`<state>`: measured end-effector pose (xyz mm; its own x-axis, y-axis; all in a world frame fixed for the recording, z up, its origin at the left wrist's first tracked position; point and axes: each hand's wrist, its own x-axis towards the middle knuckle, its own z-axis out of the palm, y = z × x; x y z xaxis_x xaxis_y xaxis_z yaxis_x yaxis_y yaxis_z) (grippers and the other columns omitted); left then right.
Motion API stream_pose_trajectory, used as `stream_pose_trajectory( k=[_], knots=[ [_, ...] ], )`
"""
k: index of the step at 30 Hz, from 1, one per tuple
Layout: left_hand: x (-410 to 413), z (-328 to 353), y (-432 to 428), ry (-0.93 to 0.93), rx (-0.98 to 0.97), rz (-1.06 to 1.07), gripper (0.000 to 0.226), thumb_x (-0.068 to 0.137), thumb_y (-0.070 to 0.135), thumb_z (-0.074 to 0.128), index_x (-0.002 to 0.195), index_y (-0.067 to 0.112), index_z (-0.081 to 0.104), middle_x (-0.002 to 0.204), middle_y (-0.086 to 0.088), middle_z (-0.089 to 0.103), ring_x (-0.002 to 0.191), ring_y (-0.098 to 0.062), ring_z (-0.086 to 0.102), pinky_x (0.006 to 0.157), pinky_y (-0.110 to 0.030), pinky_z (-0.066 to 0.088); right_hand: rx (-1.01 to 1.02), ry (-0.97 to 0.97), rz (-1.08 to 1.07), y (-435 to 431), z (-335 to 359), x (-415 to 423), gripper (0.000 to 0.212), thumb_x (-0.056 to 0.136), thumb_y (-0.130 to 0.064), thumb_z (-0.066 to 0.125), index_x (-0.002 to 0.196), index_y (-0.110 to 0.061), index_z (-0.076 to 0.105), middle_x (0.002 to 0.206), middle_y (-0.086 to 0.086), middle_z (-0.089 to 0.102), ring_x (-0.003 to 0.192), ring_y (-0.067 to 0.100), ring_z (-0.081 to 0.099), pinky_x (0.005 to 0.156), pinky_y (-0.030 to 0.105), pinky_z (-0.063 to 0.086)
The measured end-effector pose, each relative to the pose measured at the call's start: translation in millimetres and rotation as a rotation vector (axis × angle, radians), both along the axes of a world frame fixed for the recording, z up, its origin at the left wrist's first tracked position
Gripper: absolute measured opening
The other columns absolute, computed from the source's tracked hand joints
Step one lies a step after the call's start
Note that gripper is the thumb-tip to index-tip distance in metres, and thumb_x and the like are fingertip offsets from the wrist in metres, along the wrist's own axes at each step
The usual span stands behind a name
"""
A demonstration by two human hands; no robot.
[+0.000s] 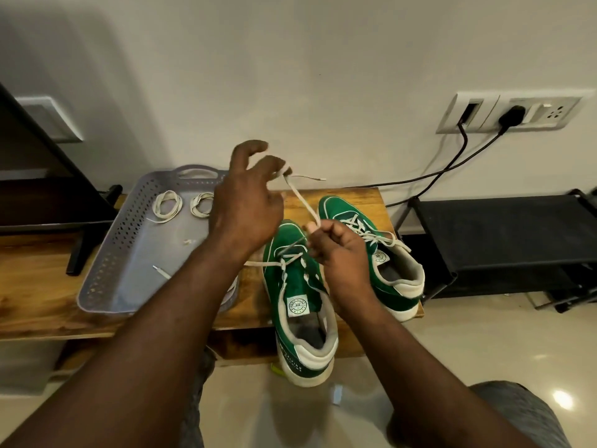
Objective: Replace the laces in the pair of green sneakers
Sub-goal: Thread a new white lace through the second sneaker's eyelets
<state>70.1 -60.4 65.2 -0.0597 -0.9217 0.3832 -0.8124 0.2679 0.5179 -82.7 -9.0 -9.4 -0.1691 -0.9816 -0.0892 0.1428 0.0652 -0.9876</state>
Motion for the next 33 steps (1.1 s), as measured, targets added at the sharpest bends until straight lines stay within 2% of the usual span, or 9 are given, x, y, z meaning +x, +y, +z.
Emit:
stream_pose_trajectory(
  k=[3, 7, 9, 13, 22, 24, 28, 30, 33],
  knots=[
    [6, -8, -7, -0.006, 0.126, 0.142, 0.052, 0.08, 0.002, 0.069, 0.119, 0.036, 0.064, 0.143, 0.002, 0.046, 0.103, -0.025, 0.064, 0.078, -0.031, 0.049, 0.069, -0.211, -0.052, 7, 1, -12, 0.014, 0.104, -0.013, 0.061, 0.093, -0.012, 0.071, 0.072, 0.001, 0.063, 0.064, 0.01, 0.05, 0.068, 0.027, 0.046],
    [3, -21, -6, -0.097, 0.293, 0.041, 0.017, 0.089, 0.019, 0.071, 0.09, 0.034, 0.064, 0.098, 0.006, 0.069, 0.087, -0.02, 0.065, 0.074, -0.034, 0.054, 0.082, -0.279, -0.057, 16, 3, -21, 0.018, 0.105, -0.013, 0.057, 0.1, -0.008, 0.074, 0.073, 0.001, 0.062, 0.065, 0.01, 0.051, 0.064, 0.021, 0.047],
    [1, -33, -5, -0.214, 0.471, -0.04, 0.008, 0.095, 0.026, 0.069, 0.095, 0.033, 0.074, 0.105, 0.004, 0.074, 0.092, -0.02, 0.067, 0.083, -0.036, 0.058, 0.074, -0.316, -0.059, 18, 7, -23, 0.017, 0.104, -0.014, 0.058, 0.102, -0.007, 0.073, 0.074, 0.001, 0.062, 0.066, 0.01, 0.051, 0.064, 0.021, 0.046],
    [-6, -47, -6, -0.314, 0.552, -0.195, 0.036, 0.099, 0.013, 0.059, 0.119, 0.038, 0.075, 0.125, 0.005, 0.069, 0.107, -0.021, 0.064, 0.088, -0.036, 0.056, 0.07, -0.365, -0.067, 20, 17, -25, 0.017, 0.103, -0.014, 0.058, 0.106, -0.007, 0.074, 0.074, 0.001, 0.062, 0.065, 0.009, 0.052, 0.062, 0.02, 0.046],
    [-8, -42, -11, -0.152, 0.712, -0.397, 0.013, 0.105, 0.023, 0.06, 0.098, 0.027, 0.07, 0.101, 0.001, 0.07, 0.094, -0.022, 0.068, 0.084, -0.038, 0.056, 0.132, -0.275, -0.138, 21, 22, -40, 0.021, 0.102, -0.017, 0.063, 0.117, -0.006, 0.073, 0.083, 0.005, 0.07, 0.067, 0.013, 0.061, 0.064, 0.026, 0.05],
    [-5, -42, -9, -0.106, 0.722, -0.411, 0.013, 0.104, 0.025, 0.062, 0.093, 0.03, 0.067, 0.1, 0.0, 0.071, 0.095, -0.023, 0.068, 0.087, -0.042, 0.058, 0.163, -0.149, -0.206, 22, 22, -42, 0.018, 0.102, -0.019, 0.066, 0.119, -0.013, 0.069, 0.087, 0.006, 0.072, 0.067, 0.013, 0.064, 0.062, 0.027, 0.052],
    [-4, -42, -7, -0.049, 0.699, -0.433, 0.011, 0.102, 0.028, 0.067, 0.092, 0.034, 0.069, 0.097, 0.005, 0.072, 0.093, -0.017, 0.068, 0.089, -0.043, 0.059, -0.035, 0.479, -0.476, 32, 21, -40, 0.045, 0.097, -0.029, 0.075, 0.134, -0.023, 0.051, 0.094, -0.001, 0.064, 0.081, 0.002, 0.066, 0.06, 0.014, 0.051],
    [-4, -41, -6, -0.018, 0.683, -0.458, 0.013, 0.1, 0.027, 0.069, 0.091, 0.035, 0.07, 0.093, 0.008, 0.072, 0.089, -0.014, 0.069, 0.086, -0.041, 0.059, -0.207, 0.736, -0.39, 30, 19, -36, 0.047, 0.098, -0.031, 0.072, 0.139, -0.023, 0.052, 0.108, -0.004, 0.059, 0.096, 0.003, 0.057, 0.073, 0.016, 0.051],
    [-6, -41, -4, -0.002, 0.663, -0.486, 0.018, 0.1, 0.026, 0.07, 0.086, 0.037, 0.069, 0.09, 0.013, 0.071, 0.09, -0.012, 0.066, 0.086, -0.038, 0.056, -0.163, 1.04, -0.057, 19, 9, -31, 0.033, 0.103, -0.041, 0.054, 0.131, -0.027, 0.066, 0.131, -0.004, 0.057, 0.123, 0.015, 0.039, 0.1, 0.043, 0.046]
  ],
)
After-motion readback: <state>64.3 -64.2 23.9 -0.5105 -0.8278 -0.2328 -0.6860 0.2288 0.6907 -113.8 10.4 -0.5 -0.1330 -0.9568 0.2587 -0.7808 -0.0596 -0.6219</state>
